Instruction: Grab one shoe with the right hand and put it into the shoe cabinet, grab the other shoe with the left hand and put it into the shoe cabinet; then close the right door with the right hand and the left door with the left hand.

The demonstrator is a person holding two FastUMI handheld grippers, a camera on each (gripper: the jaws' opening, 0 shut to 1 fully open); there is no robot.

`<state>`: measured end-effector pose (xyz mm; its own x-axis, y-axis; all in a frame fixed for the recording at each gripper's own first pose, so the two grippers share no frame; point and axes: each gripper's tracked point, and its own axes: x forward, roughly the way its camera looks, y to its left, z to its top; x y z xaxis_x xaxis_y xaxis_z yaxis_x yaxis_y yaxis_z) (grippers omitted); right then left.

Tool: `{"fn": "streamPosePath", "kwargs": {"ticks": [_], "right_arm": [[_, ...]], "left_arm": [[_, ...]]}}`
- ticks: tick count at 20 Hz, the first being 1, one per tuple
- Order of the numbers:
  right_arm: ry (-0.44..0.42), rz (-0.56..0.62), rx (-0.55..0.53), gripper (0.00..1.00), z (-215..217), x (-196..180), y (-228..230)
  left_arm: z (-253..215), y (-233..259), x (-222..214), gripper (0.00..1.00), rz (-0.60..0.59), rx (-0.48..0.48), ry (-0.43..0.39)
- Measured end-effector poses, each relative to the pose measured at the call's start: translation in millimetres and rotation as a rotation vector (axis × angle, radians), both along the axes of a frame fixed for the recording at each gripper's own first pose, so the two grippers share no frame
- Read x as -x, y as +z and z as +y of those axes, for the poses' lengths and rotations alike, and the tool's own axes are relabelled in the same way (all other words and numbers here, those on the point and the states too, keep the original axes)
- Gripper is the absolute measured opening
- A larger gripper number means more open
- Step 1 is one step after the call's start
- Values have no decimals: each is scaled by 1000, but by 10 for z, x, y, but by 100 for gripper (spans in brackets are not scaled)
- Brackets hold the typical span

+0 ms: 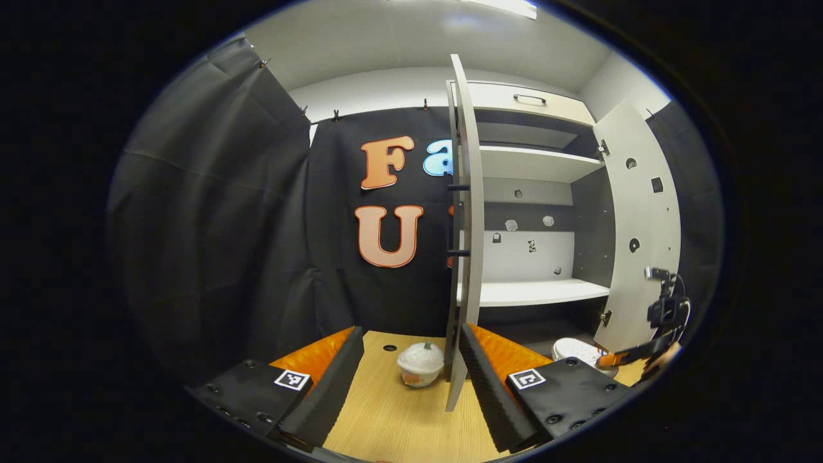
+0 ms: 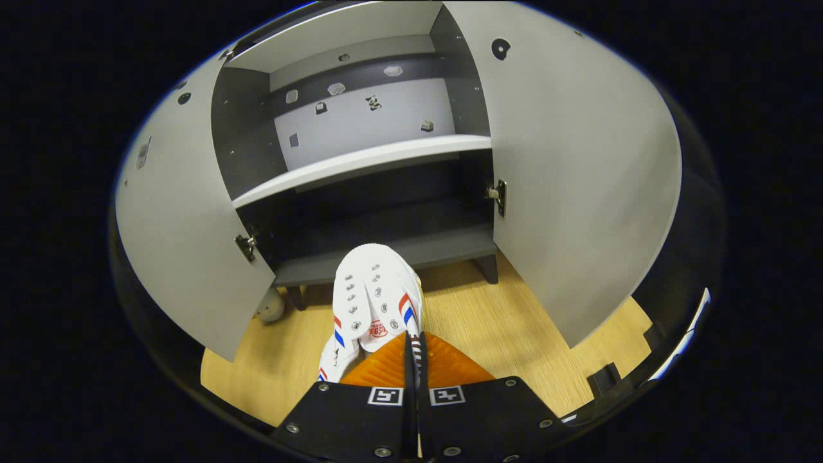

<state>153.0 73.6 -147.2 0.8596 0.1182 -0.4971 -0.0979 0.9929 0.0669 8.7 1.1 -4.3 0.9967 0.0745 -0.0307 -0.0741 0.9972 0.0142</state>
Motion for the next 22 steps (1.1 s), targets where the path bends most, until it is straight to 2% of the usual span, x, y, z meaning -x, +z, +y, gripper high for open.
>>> {"fn": "streamPosePath", "kwargs": {"ticks": [5, 7, 8, 12, 14, 16, 19, 21, 22], "right_arm": [[6, -94, -50, 1, 304, -402, 809], [9, -135, -47, 0, 414, -645, 1103], [10, -152, -45, 0, 452, -748, 1243], [-2, -214, -30, 1, 572, -1274, 1758], [-10, -230, -19, 0, 598, -1556, 1925], [-19, -231, -20, 0, 637, -1804, 2061], [-34, -225, -5, 0, 704, -2261, 2160], [-49, -197, -1, 0, 737, -2555, 2119], [-59, -182, 2, 0, 738, -2696, 2066]], "left_arm": [[139, -86, -57, 94, 12, 12, 4], [205, -106, -68, 96, 9, 12, 9], [224, -106, -70, 94, 7, 11, 11], [303, -84, -90, 96, -3, 3, 23], [332, -80, -105, 94, -4, 0, 30], [350, -96, -123, 96, 1, -2, 36], [351, -95, -135, 94, 5, -5, 48], [348, -81, -144, 99, 3, -15, 52], [357, -92, -140, 94, 4, -22, 57]]}}
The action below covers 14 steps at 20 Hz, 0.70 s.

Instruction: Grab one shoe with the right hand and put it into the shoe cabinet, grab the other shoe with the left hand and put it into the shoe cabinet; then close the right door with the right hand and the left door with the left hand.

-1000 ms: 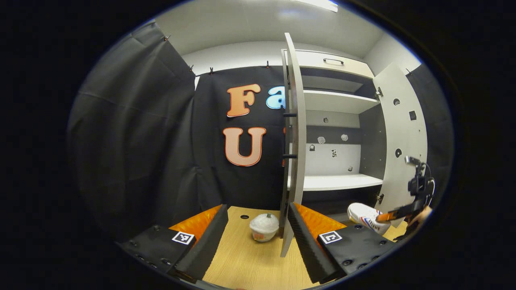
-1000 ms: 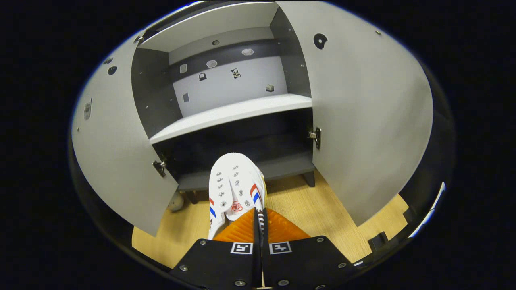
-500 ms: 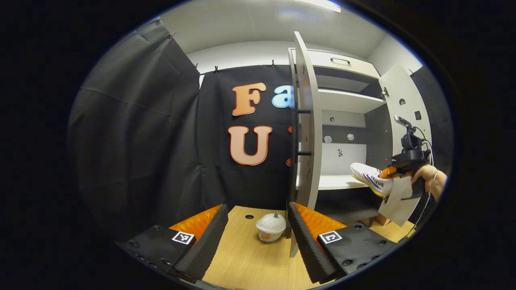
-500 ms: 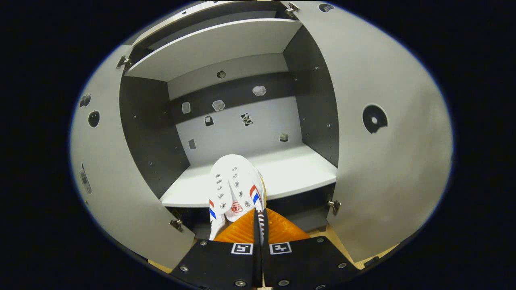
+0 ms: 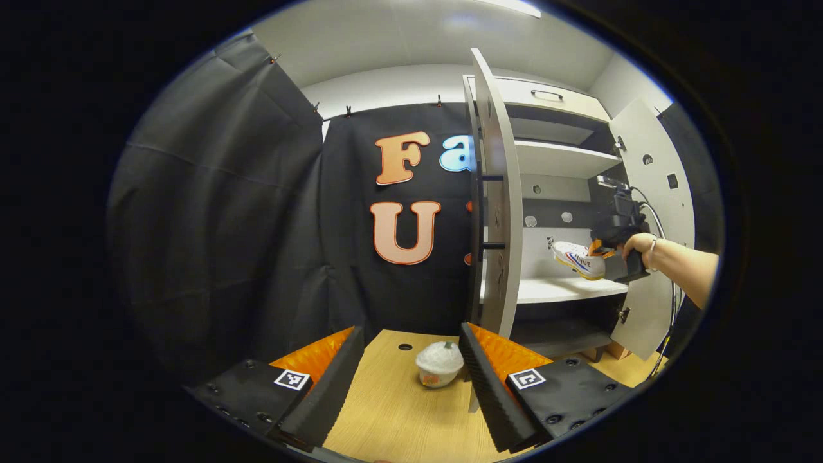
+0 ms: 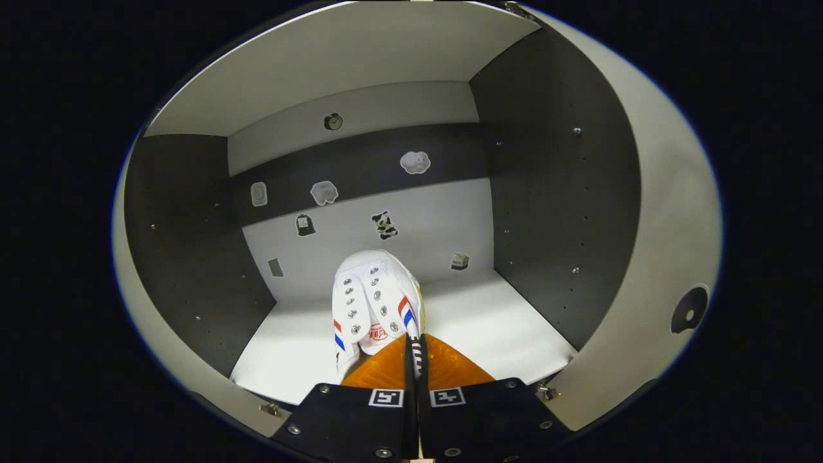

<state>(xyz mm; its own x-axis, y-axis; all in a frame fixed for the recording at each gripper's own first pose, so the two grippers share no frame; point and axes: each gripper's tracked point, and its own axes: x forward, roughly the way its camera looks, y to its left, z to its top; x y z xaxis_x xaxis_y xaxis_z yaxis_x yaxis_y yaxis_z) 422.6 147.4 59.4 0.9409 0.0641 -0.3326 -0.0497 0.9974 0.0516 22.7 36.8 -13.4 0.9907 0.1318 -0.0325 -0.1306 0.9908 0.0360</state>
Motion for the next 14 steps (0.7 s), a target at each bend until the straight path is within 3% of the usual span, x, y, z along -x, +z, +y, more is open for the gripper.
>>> {"fn": "streamPosePath", "kwargs": {"ticks": [7, 11, 12, 14], "right_arm": [[-74, 127, 26, 0, -153, -469, -536], [-66, 16, 20, 16, -152, -446, -203], [-57, 1, 31, 10, -160, -363, -150], [-31, -24, 45, 32, -170, -138, -109]], "left_arm": [[-27, -26, -56, 94, 30, -4, 11], [-151, 1, -95, 96, 25, -10, -14], [-216, -5, -108, 94, 22, -7, -28], [-367, -45, -129, 94, 28, 4, -63]]}}
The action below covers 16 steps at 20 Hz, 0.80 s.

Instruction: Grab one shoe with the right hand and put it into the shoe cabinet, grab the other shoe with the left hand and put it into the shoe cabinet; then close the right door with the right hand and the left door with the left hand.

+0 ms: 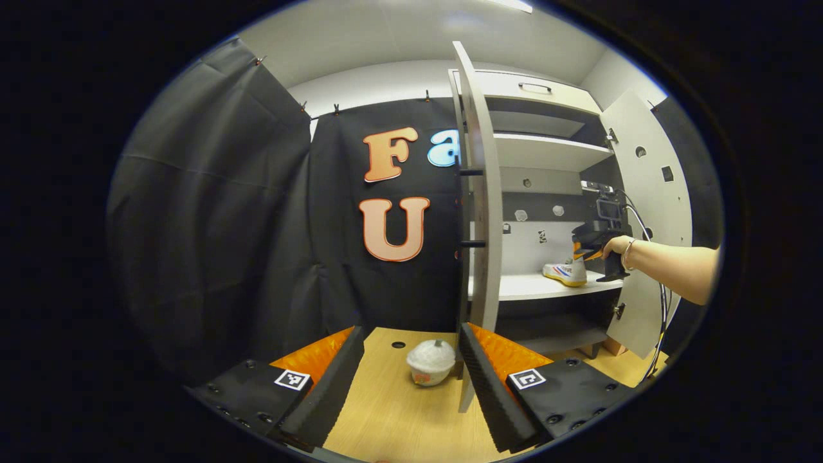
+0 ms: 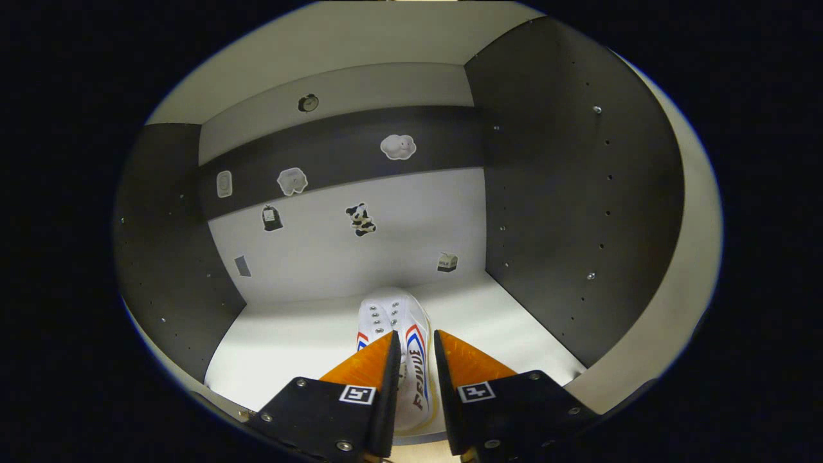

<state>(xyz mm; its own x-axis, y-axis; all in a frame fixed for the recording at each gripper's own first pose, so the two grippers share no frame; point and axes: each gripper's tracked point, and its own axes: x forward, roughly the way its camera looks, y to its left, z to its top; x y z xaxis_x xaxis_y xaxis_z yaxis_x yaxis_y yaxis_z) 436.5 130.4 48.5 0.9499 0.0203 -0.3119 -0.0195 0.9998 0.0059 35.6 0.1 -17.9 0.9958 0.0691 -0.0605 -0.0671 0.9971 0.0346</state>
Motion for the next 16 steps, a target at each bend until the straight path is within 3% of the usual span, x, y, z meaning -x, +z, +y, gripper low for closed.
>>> {"fn": "streamPosePath", "kwargs": {"ticks": [1, 6, 8, 10, 16], "right_arm": [[11, -16, 3, 36, -12, 110, 14], [30, -113, 12, 79, -215, 794, 105], [46, -147, 21, 87, -291, 1102, 127], [62, -163, 41, 93, -397, 1435, 94], [81, -186, 14, 92, -637, 2336, -61]], "left_arm": [[-84, -18, -15, 94, 3, 4, -17], [-434, -139, 18, 94, 16, 29, -84], [-583, -210, 22, 94, 30, 41, -110], [-733, -302, 6, 94, 41, 51, -138], [-1175, -757, -140, 96, 87, 46, -216]]}}
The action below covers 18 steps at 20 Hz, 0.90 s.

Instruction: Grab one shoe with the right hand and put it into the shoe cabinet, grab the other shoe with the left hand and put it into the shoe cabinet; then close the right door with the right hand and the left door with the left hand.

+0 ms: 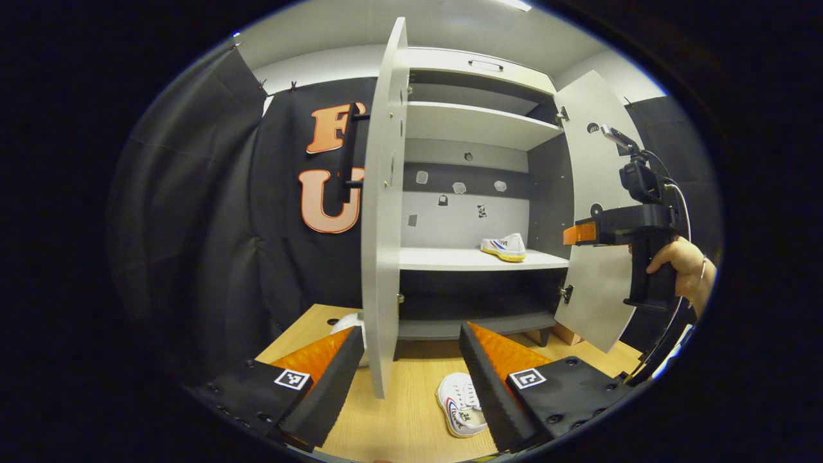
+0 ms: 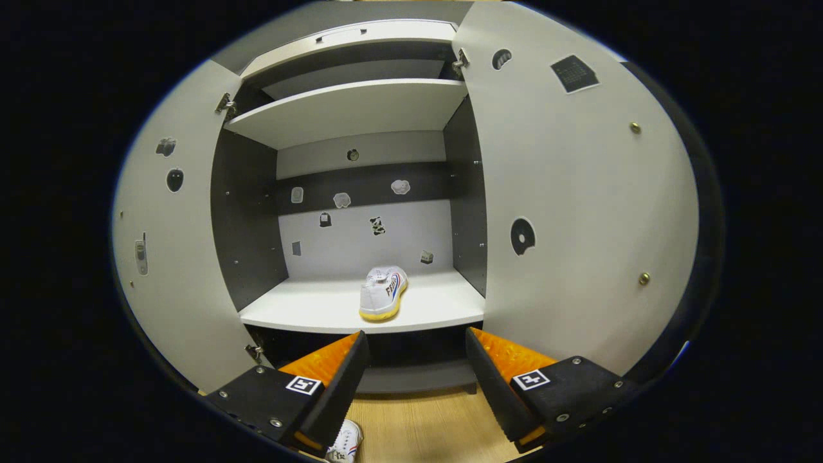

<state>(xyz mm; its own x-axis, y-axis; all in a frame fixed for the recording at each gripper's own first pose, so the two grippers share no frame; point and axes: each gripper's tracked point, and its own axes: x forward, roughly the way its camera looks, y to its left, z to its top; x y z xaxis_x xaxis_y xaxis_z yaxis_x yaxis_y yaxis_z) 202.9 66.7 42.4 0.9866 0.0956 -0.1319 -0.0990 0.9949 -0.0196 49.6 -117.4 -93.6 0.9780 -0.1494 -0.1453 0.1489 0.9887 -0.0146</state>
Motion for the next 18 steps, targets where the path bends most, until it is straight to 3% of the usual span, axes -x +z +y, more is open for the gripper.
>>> {"fn": "streamPosePath", "kwargs": {"ticks": [4, 5, 8, 18], "right_arm": [[8, -5, -2, 92, -196, 522, -103], [0, -8, 1, 93, -265, 618, -111], [-20, -13, 8, 92, -455, 899, -113], [-90, 7, 31, 92, -1067, 1308, -100]], "left_arm": [[-243, -406, -194, 94, 50, -26, -47], [-267, -543, -252, 99, 75, -31, -43], [-381, -1013, -416, 96, 168, -14, -42], [-517, -2584, -504, 97, 476, -90, -46]]}}
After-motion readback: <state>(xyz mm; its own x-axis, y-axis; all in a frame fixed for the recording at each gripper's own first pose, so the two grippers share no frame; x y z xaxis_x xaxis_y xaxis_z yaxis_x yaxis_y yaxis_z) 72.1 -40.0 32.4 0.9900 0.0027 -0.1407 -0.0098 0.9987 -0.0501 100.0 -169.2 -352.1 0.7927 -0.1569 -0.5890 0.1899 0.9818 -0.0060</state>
